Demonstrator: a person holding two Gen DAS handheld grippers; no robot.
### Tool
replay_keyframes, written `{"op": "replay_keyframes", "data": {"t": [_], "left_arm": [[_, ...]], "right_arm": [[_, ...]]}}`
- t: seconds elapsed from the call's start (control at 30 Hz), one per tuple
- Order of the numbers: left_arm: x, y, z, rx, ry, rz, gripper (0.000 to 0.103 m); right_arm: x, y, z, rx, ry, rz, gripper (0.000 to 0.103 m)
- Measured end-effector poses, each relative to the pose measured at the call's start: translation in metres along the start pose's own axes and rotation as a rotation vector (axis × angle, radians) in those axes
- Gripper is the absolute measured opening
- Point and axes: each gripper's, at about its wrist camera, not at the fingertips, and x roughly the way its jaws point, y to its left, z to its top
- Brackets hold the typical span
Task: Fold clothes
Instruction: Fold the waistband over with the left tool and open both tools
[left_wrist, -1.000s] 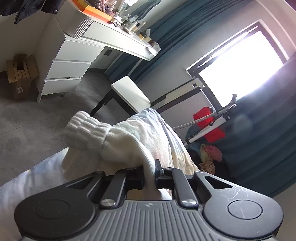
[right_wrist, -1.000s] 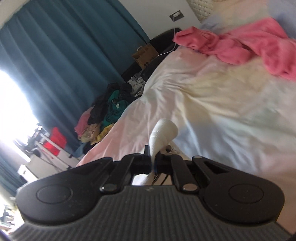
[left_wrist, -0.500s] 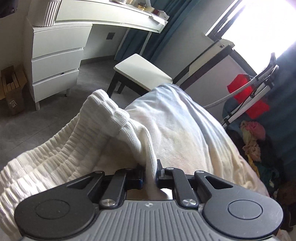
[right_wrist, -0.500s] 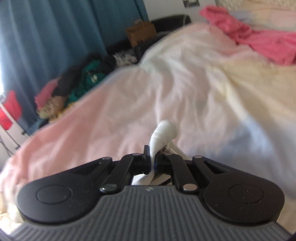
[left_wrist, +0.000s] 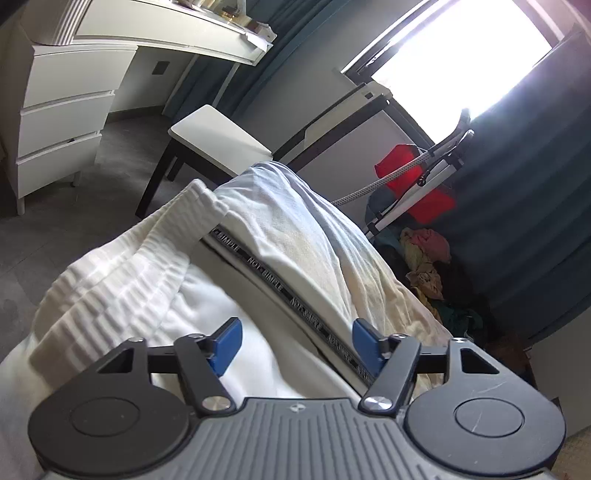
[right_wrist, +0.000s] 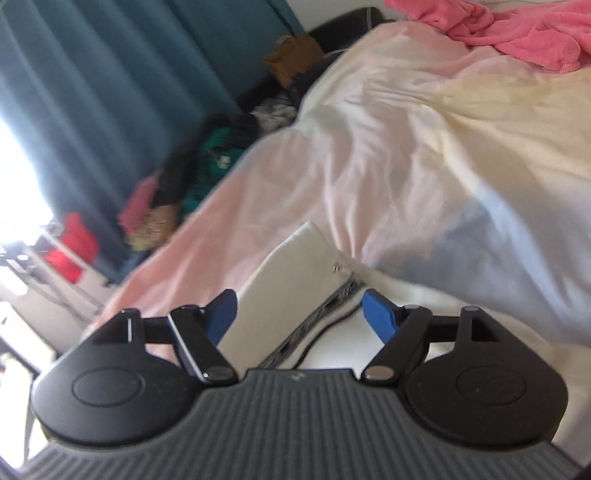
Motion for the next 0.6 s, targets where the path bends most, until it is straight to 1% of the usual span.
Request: {"op": "replay_keyframes", "data": {"t": [0.07, 0.13, 0.17, 0.2, 0.23, 0.27, 0.33, 0.37, 0.4, 0.47, 0.53, 0.6], "left_arm": [[-0.023, 0.008, -0.016, -0.018, -0.01, -0.023, 0.077], [-0.043, 0.023, -0.035, -0.073, -0.021, 0.009, 0.078], [-0.052, 0.031, -0.044, -0.113, -0.014, 0.016, 0.083], [-0.06, 0.04, -0.053, -0.168, 0.01, 0.012, 0.084], [-0.067, 0.049, -0.061, -0.224, 0.034, 0.007, 0.084], [-0.074, 0.056, -0.068, -0.264, 0.05, 0.003, 0.084], [-0.083, 0.063, -0.077, -0.288, 0.052, -0.001, 0.086], [-0.086, 0.066, -0.08, -0.283, 0.041, 0.003, 0.089], [-0.087, 0.069, -0.083, -0.282, 0.037, 0.005, 0.09], [-0.08, 0.08, -0.088, -0.3, 0.049, 0.0, 0.09], [-0.067, 0.094, -0.092, -0.351, 0.065, -0.023, 0.089], [-0.053, 0.101, -0.092, -0.374, 0.055, -0.046, 0.086]], "right_arm": [[-0.025, -0.013, -0.005, 0.035, 0.002, 0.012, 0.077], [-0.045, -0.028, -0.017, 0.104, 0.018, 0.015, 0.077], [-0.055, -0.037, -0.024, 0.145, 0.027, 0.019, 0.078], [-0.065, -0.045, -0.031, 0.184, 0.032, 0.021, 0.078], [-0.075, -0.051, -0.04, 0.215, 0.018, 0.013, 0.078], [-0.085, -0.055, -0.051, 0.241, -0.012, -0.013, 0.078], [-0.103, -0.058, -0.08, 0.325, -0.064, -0.086, 0.079], [-0.104, -0.057, -0.093, 0.368, -0.058, -0.099, 0.079], [-0.103, -0.055, -0.103, 0.395, -0.043, -0.098, 0.079], [-0.099, -0.046, -0.115, 0.393, -0.007, -0.076, 0.079], [-0.095, -0.041, -0.121, 0.374, 0.023, -0.069, 0.077], [-0.092, -0.042, -0.12, 0.374, 0.044, -0.068, 0.077]]}}
